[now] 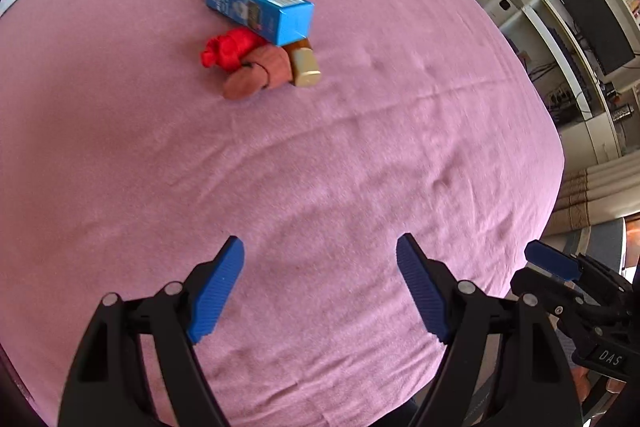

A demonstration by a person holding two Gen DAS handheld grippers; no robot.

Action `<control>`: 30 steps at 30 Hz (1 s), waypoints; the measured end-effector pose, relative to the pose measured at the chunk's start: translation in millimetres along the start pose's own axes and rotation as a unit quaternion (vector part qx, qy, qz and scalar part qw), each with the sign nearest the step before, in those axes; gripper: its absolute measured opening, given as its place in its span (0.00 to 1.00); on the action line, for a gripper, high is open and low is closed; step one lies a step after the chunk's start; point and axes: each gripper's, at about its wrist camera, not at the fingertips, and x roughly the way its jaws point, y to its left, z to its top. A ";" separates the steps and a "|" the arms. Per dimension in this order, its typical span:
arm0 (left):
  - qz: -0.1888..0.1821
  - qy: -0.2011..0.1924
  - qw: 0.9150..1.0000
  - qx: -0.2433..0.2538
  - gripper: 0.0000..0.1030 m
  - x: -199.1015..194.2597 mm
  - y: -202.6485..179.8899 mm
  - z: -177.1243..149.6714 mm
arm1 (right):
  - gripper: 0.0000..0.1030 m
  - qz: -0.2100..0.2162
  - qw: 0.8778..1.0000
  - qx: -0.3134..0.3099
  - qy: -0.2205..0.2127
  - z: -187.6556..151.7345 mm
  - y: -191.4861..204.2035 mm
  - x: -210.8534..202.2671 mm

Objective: Collect trash
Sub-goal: 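Move both tools back to the items on the bed, then grasp the red cloth with the left tool while the right tool grasps the blue nasal spray box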

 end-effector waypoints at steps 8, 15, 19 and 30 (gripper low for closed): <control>0.012 -0.014 0.999 -0.045 0.75 5.5 46.0 46.3 | 0.54 0.016 0.998 -0.061 0.016 81.7 40.7 45.9; 0.010 -0.004 0.997 -0.075 0.75 32.5 74.4 91.4 | 0.54 0.023 0.996 -0.084 0.030 152.2 58.1 93.5; 0.013 0.005 0.997 -0.074 0.75 53.7 87.0 118.4 | 0.54 0.019 0.995 -0.089 0.035 185.3 60.1 119.1; 0.009 0.029 0.997 -0.066 0.75 94.4 116.6 155.3 | 0.54 -0.004 0.991 -0.113 0.076 231.7 74.6 195.6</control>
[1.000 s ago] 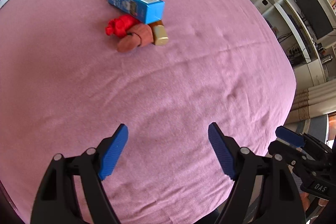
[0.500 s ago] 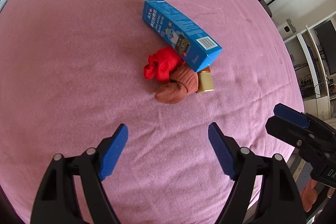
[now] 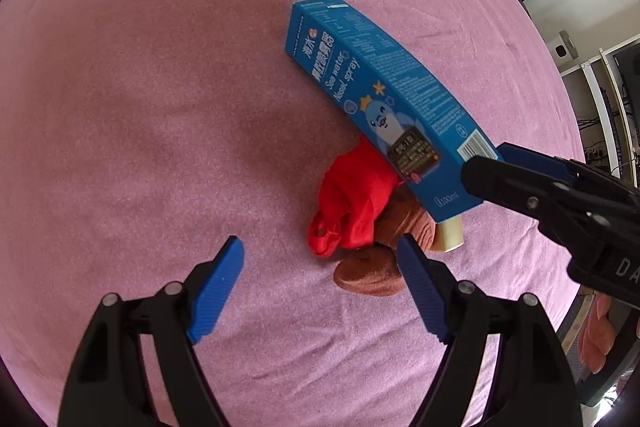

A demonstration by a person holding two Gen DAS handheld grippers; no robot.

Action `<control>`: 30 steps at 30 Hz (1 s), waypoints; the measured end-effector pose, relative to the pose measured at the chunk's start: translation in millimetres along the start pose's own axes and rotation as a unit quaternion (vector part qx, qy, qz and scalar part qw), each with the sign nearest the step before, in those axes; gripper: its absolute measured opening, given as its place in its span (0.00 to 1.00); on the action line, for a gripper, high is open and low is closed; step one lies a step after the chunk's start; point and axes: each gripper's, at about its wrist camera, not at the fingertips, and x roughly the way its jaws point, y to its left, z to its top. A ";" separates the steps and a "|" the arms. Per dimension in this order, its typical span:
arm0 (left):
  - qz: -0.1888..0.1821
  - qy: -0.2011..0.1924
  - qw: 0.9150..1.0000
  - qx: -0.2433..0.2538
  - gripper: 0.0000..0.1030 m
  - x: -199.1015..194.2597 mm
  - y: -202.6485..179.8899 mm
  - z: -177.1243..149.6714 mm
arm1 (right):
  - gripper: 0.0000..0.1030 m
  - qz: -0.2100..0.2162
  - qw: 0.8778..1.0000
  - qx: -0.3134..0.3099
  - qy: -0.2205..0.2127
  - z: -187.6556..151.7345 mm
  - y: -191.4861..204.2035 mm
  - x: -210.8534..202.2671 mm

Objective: Collect trash
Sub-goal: 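Grasp the red cloth with the left tool while the right tool grasps the blue nasal spray box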

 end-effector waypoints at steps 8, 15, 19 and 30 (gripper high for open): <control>-0.003 0.013 1.000 0.014 0.75 15.7 2.8 4.7 | 0.48 0.004 1.000 -0.007 0.015 6.1 1.1 25.7; -0.004 0.019 1.000 0.020 0.75 22.5 -3.3 13.1 | 0.45 0.022 1.000 0.005 -0.021 -3.5 -16.6 1.2; -0.004 0.022 0.999 0.031 0.75 28.6 -12.9 23.1 | 0.44 0.035 0.998 0.029 -0.031 -11.1 -34.3 -13.9; 0.009 0.048 0.998 0.033 0.37 56.0 -34.2 42.0 | 0.43 0.046 0.995 0.076 -0.041 -26.7 -60.8 -27.3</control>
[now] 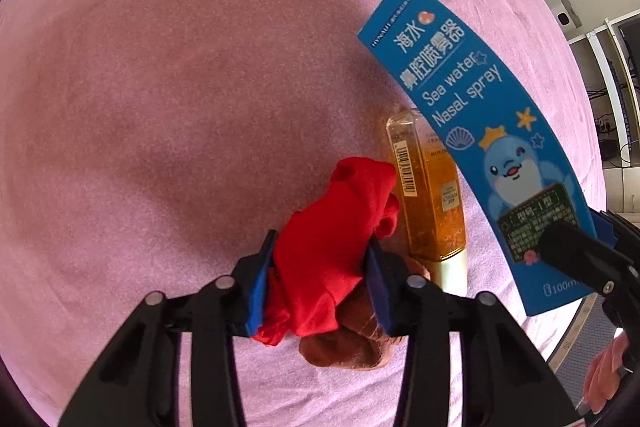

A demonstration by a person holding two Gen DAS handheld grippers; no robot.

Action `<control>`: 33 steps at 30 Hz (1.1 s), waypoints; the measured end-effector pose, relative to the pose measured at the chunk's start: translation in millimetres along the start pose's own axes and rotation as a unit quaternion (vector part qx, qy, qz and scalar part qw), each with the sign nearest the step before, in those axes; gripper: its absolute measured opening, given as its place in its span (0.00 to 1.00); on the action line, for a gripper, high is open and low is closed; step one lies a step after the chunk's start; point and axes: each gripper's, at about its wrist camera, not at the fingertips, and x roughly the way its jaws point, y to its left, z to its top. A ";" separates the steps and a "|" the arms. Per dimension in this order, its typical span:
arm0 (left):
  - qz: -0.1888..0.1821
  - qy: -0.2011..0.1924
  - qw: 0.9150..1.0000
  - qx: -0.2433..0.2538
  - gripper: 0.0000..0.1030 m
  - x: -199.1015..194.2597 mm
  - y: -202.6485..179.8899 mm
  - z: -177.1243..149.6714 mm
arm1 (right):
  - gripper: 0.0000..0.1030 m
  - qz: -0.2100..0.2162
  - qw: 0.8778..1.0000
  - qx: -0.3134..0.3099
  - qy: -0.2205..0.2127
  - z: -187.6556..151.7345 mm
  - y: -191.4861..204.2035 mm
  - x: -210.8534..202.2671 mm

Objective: Collect trash
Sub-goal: 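Grasp the red cloth with the left tool while the right tool grasps the blue nasal spray box, then carry the red cloth and blue box over the yellow bin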

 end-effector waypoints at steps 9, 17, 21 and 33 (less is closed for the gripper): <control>-0.002 -0.021 1.000 -0.007 0.33 -25.8 8.0 -21.9 | 0.43 0.015 1.000 0.014 -0.011 -22.2 -8.5 -21.7; -0.003 -0.044 0.999 -0.005 0.33 -62.7 1.1 -48.6 | 0.43 0.023 0.999 0.018 -0.015 -58.7 -5.0 -50.8; -0.007 -0.052 0.999 -0.001 0.33 -79.3 -11.9 -68.0 | 0.43 0.024 0.999 0.020 -0.018 -85.9 -5.0 -68.3; -0.024 -0.054 0.998 0.026 0.33 -109.2 -57.0 -184.8 | 0.43 0.012 0.998 0.049 -0.034 -196.1 -4.7 -118.1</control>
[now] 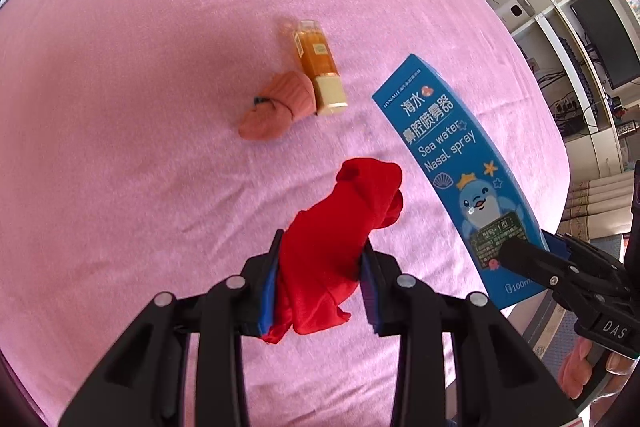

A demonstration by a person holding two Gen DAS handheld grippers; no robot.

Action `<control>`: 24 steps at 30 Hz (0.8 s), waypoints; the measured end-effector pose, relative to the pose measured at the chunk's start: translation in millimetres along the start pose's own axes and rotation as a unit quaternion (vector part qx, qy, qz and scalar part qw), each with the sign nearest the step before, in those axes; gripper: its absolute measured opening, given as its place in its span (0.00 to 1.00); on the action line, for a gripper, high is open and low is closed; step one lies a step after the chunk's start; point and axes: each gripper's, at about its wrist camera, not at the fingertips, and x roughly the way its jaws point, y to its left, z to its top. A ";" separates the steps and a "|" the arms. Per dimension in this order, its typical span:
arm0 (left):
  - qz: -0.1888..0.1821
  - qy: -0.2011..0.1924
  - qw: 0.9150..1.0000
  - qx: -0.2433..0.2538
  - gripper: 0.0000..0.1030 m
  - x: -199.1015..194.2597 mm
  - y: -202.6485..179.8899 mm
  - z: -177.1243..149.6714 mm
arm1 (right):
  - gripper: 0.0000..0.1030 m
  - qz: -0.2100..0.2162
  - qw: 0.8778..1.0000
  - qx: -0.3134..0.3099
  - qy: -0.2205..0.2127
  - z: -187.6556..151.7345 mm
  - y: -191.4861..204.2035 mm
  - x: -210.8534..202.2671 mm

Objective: Collect trash
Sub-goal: 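Carry the red cloth and blue box over the yellow bin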

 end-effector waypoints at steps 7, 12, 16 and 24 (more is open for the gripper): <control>-0.010 0.016 0.999 0.028 0.33 -6.0 -36.2 -64.5 | 0.43 -0.002 0.999 0.043 -0.015 -74.2 -23.4 -37.3; -0.009 0.031 0.998 0.059 0.33 -0.8 -74.6 -100.0 | 0.43 -0.003 0.997 0.080 -0.017 -121.0 -53.5 -57.2; -0.010 0.054 0.995 0.089 0.33 17.3 -120.4 -119.3 | 0.43 -0.003 0.993 0.115 -0.024 -153.3 -87.8 -80.6; -0.028 0.097 0.980 0.172 0.33 62.4 -250.7 -154.2 | 0.43 -0.027 0.980 0.189 -0.049 -213.3 -184.9 -143.1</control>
